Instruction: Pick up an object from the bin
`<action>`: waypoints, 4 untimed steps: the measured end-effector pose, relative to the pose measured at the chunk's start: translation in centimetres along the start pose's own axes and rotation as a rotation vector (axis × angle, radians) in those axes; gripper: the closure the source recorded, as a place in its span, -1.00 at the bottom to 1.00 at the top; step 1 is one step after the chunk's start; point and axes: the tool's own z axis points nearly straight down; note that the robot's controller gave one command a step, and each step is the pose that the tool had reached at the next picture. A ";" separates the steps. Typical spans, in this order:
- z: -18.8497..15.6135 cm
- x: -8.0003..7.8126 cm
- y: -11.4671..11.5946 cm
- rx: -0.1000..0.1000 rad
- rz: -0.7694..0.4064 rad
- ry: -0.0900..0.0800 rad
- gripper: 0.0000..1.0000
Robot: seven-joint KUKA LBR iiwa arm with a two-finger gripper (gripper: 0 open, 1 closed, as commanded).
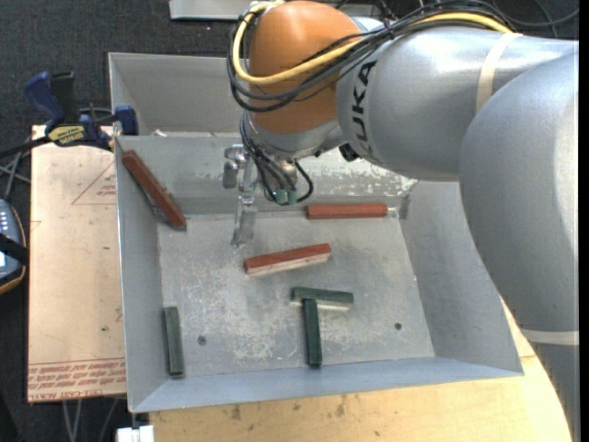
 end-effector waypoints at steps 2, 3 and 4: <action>8.0 1.1 -5.3 0.001 -0.178 -0.004 -1.00; 12.1 1.7 -6.3 0.001 -0.201 0.002 -1.00; 13.0 1.7 -10.6 0.000 -0.250 -0.002 1.00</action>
Offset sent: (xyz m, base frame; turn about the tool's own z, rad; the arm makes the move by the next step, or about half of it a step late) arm -0.0188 -0.0640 -0.1088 -0.1928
